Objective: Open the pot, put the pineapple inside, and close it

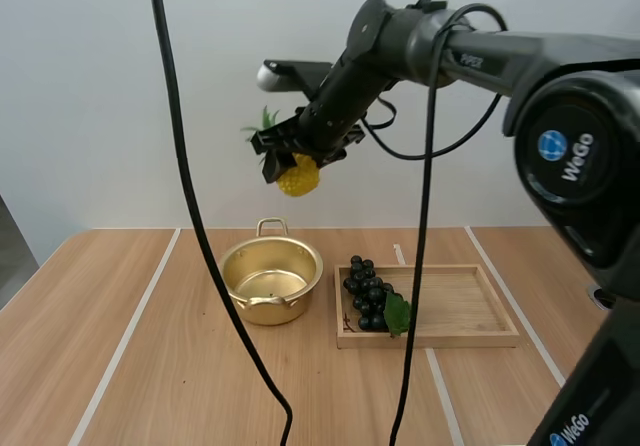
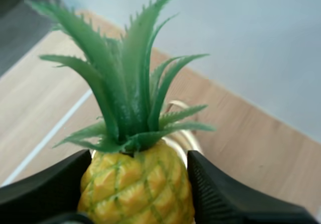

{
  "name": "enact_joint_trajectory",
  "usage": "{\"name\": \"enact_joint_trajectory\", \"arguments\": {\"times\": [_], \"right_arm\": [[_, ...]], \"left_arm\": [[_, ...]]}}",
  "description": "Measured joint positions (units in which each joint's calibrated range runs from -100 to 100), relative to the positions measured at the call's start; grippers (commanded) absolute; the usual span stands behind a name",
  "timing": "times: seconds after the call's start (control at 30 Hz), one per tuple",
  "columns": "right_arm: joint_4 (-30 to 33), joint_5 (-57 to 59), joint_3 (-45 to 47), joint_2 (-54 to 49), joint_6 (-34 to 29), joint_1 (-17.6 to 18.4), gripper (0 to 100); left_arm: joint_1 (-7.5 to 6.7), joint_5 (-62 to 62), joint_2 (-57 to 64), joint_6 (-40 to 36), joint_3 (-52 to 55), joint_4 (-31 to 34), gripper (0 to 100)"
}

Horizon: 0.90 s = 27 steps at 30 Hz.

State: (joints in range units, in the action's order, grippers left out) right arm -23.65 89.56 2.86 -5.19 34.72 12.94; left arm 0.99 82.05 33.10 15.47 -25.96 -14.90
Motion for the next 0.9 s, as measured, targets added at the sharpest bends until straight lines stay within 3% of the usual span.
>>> {"name": "enact_joint_trajectory", "arguments": {"times": [0.27,0.77,0.9], "right_arm": [[1.89,3.03,0.0,7.7,1.9,2.7,0],[2.39,6.07,3.04,13.38,4.64,2.85,0],[2.76,0.82,8.91,13.55,6.76,2.85,0]], "left_arm": [[0.0,3.85,0.0,0.0,-0.17,3.36,0],[0.0,5.69,0.0,0.09,-0.17,4.41,0],[0.0,6.08,0.0,0.09,-0.17,4.41,0]]}}
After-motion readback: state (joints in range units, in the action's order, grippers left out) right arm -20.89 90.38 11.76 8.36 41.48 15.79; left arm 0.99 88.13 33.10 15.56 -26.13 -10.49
